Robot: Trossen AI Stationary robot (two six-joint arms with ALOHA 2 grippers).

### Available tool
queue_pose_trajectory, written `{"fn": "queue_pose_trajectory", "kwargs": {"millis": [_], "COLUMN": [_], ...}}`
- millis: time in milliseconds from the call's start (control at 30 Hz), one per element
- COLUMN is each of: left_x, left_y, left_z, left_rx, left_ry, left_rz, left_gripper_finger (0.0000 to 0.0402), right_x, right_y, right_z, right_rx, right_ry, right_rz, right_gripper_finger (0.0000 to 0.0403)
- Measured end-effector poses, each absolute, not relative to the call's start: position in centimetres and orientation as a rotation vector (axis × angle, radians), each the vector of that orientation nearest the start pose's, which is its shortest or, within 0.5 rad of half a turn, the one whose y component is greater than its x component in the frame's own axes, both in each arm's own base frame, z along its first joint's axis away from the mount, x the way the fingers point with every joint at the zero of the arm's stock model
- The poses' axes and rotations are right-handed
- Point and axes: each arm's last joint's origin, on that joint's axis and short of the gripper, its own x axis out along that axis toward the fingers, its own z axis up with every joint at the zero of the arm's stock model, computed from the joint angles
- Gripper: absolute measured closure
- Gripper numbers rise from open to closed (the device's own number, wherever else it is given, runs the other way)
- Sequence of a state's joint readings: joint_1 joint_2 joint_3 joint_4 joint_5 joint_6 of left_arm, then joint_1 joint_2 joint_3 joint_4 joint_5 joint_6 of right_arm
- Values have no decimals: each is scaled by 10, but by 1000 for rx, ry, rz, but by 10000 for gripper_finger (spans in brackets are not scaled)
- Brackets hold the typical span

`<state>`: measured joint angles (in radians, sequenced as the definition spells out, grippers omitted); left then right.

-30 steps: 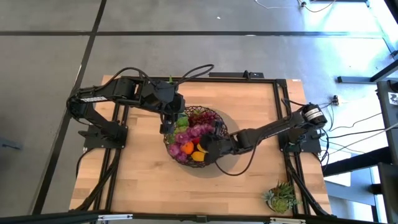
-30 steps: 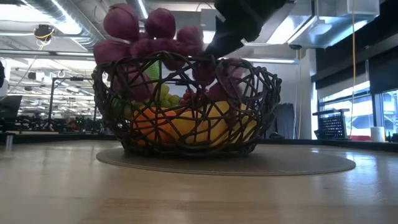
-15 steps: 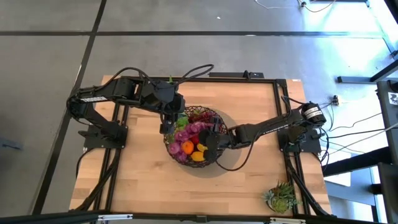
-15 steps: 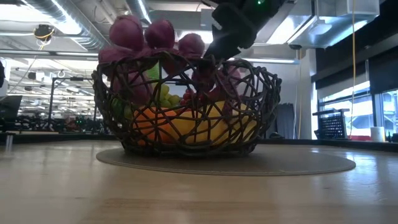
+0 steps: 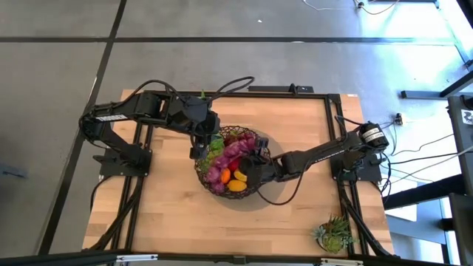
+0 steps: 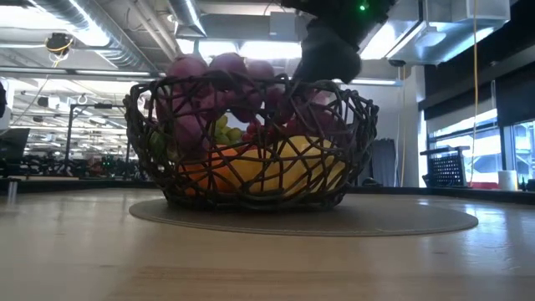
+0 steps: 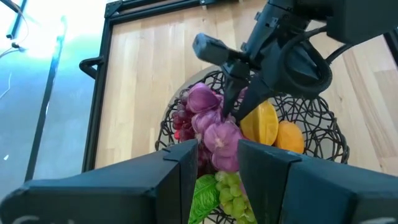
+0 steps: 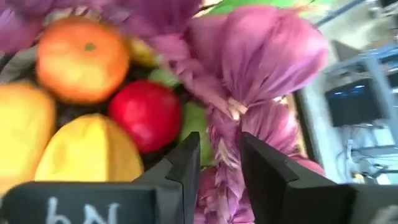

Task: Build produce basket
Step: Put the purple garlic into the wire basket, then return to Home Position

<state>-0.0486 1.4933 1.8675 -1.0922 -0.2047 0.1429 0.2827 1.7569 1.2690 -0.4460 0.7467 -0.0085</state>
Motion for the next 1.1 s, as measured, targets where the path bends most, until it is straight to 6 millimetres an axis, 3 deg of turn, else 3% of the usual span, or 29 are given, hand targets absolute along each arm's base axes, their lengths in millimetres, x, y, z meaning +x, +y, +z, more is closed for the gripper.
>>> {"fn": "queue_pose_trajectory", "kwargs": {"millis": [200, 700, 900, 1100], "left_x": [278, 273, 271, 267], "left_y": [-8, -8, -9, -4], "left_z": [449, 443, 441, 440], "left_rx": [226, 137, 126, 171], "left_ry": [723, 794, 821, 852], "left_rz": [99, 132, 139, 321], "left_gripper_finger": [299, 299, 300, 328], "right_x": [353, 331, 320, 305], "right_y": [83, 79, 72, 60], "right_z": [230, 281, 291, 319], "right_rx": [-451, -441, -441, -357], "right_ry": [854, 929, 961, 1017], "right_rz": [-411, -370, -366, -443], "right_gripper_finger": [295, 295, 295, 339]}}
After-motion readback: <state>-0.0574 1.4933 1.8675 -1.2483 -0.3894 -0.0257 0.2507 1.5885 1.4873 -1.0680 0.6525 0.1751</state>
